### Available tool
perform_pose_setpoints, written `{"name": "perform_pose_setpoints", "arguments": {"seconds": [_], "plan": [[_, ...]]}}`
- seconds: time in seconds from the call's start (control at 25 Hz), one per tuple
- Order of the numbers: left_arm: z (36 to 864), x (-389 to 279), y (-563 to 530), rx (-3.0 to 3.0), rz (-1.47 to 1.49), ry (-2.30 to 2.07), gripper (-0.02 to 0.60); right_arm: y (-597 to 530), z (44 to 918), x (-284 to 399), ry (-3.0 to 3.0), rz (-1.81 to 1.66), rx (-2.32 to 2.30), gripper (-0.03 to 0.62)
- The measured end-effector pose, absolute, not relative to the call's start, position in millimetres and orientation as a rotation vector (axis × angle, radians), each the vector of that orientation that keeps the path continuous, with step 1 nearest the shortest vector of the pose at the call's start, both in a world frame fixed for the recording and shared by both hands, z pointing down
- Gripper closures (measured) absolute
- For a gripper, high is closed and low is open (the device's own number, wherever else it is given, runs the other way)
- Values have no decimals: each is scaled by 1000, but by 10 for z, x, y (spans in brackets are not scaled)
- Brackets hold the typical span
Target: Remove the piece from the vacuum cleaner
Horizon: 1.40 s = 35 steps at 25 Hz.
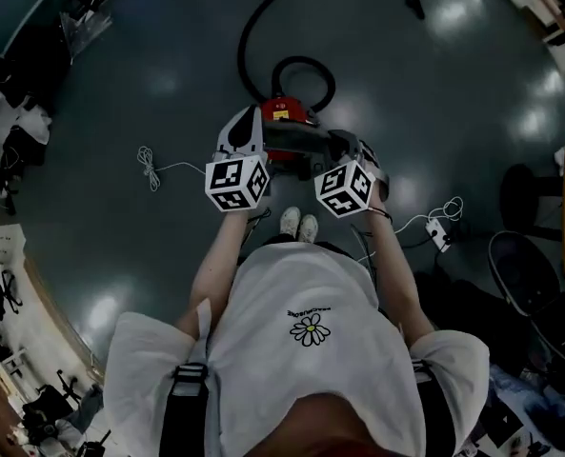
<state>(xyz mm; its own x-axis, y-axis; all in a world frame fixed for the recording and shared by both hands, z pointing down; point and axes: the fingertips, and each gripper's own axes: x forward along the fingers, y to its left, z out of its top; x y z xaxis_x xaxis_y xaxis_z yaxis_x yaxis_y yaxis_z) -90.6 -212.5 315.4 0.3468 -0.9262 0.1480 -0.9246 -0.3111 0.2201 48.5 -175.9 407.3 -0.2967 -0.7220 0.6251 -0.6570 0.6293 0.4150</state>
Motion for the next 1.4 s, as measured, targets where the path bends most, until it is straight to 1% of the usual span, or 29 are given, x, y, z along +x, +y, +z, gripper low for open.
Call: {"name": "perform_pose_setpoints", "arguments": {"seconds": [0.16,0.32,0.48,0.72,1.4], "plan": [[2417,-981,-2029,2452,-192,-1739,577,-1879,3197,522,-2150,-170,1335,568],[1784,-1034,-1936,2517,-373,-1787,577,-1950,2325,603,-2334,-149,1573,568],[1456,-1106,-1819,2523,-533,-1769,577,-1890,1844,651,-2455,-139,1688,568],[1316,-977,-1738,2567,-589,-1759,577,-1796,1684,764,-2462,-197,1757,568],[1207,-1039,-1616,2583,-610,-1741,577,-1600,1578,721,-2461,-202,1794,568]]}}
